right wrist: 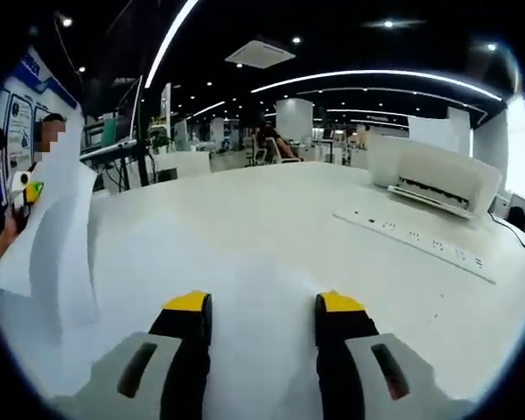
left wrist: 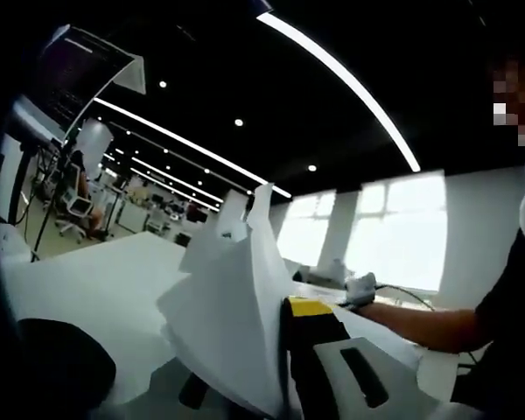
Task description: Organize the stack of printing papers by aligning and flattening the scattered papers on the table
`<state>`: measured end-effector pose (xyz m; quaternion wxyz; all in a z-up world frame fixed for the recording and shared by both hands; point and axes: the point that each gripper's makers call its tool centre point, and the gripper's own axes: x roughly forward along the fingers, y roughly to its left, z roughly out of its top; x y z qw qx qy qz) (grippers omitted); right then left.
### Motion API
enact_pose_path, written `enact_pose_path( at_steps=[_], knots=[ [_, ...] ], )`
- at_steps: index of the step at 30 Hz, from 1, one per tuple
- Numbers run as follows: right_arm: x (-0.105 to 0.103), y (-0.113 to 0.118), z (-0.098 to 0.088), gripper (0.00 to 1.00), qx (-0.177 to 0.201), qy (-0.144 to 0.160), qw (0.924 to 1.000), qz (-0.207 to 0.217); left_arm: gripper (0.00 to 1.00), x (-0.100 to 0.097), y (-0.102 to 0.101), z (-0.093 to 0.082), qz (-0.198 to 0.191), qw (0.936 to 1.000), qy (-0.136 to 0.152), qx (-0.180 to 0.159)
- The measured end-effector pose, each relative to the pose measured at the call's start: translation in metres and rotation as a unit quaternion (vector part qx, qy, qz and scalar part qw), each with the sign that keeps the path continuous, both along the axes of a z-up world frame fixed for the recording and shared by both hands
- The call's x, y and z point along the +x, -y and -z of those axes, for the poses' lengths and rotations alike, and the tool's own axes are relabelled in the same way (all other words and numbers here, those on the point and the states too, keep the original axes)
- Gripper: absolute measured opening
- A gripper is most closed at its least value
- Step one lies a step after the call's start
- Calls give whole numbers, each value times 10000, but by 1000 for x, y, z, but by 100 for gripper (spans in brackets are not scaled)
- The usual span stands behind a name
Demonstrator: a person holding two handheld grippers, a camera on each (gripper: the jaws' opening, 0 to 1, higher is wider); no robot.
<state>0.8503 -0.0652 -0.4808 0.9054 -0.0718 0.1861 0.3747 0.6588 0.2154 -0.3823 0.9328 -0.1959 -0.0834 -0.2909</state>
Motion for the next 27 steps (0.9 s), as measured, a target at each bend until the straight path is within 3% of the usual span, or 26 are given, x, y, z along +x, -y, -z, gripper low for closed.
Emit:
enact_pose_path(
  at_steps=[10,19,24,27],
  knots=[
    [-10,-15,0,30,54,12,9998,-201,7,1,1,2,-26,10000,-37,58],
    [-7,-12,-3,9,24,84,9993,-362,7,3,1,3,-34,9999,-48,90],
    [-8,-6,-23,7,434,205,9983,-319,7,2,1,3,-24,9999,-50,89],
    [-10,-3,-44,7,597,486,9963,-378,7,1,3,2,-2,10000,-51,68]
  ],
)
